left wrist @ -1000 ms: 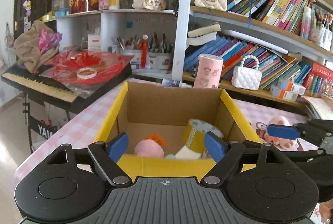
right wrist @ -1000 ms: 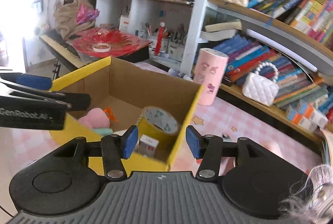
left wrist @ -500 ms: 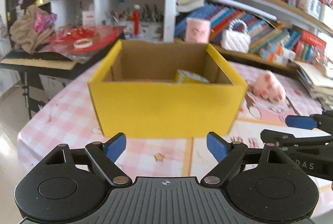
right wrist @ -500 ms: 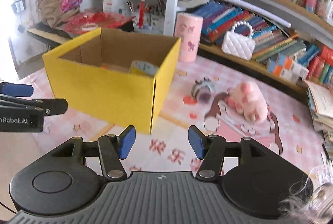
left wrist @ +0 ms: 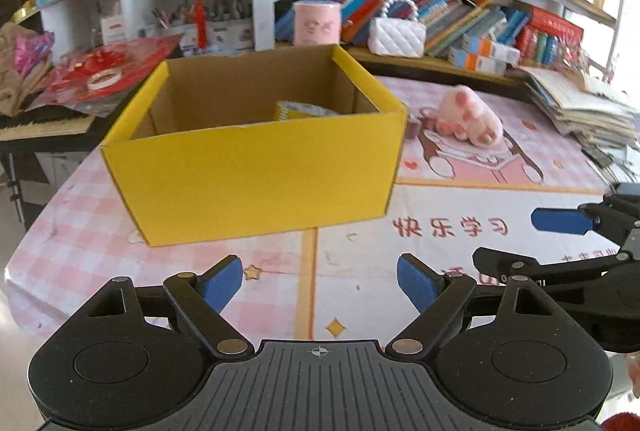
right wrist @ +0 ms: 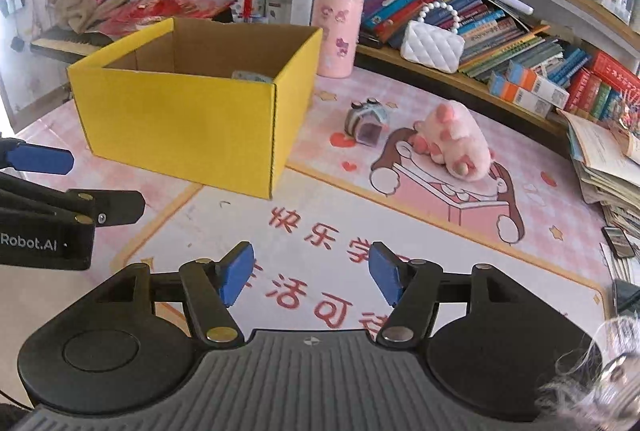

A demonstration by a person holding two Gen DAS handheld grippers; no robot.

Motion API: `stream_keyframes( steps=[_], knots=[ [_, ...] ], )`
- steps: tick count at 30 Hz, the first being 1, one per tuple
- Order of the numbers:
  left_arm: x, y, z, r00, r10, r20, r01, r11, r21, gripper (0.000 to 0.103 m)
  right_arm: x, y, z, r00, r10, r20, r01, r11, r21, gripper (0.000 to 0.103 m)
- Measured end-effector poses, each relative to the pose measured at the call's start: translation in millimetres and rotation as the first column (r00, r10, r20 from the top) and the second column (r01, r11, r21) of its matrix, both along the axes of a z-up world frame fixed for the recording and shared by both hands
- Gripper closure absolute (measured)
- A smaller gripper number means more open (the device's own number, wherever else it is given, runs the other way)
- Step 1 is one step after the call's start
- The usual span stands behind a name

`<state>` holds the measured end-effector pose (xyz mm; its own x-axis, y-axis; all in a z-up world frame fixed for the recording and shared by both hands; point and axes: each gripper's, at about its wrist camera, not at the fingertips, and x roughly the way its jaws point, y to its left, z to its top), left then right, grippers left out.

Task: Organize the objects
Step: 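Withdraw both tools from the yellow box toward the pink pig and toy car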

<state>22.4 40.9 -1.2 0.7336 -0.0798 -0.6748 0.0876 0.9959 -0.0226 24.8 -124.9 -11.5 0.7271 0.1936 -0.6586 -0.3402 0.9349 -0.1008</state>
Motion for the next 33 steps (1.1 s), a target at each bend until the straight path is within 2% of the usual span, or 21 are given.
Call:
stream_keyframes(
  steps=[12, 24, 28, 33],
  knots=[
    [3.9, -35.1, -5.4, 0.989, -0.145, -0.037, 0.146, 0.989, 0.013, 0.016, -10.3, -36.5, -2.9, 0.991, -0.132, -0.015, 0.132, 0.991, 0.013, 0.034],
    [12.6, -64.6, -5.9, 0.973, -0.227, -0.040, 0.227, 0.974, 0.003, 0.016, -18.8, -68.4, -0.3, 0.973, -0.231, -0.004, 0.231, 0.973, 0.007, 0.033],
    [16.1, -74.4, -8.2, 0.968, -0.245, -0.051, 0.245, 0.969, 0.003, 0.011, -18.8, -79.1, 0.3, 0.966, -0.258, -0.002, 0.258, 0.966, 0.004, 0.033],
    [20.2, -84.0, -10.8, 0.966, -0.252, -0.061, 0.252, 0.968, -0.004, 0.011, -17.6, -88.7, -2.3, 0.962, -0.272, -0.015, 0.272, 0.962, -0.003, 0.029]
  ],
)
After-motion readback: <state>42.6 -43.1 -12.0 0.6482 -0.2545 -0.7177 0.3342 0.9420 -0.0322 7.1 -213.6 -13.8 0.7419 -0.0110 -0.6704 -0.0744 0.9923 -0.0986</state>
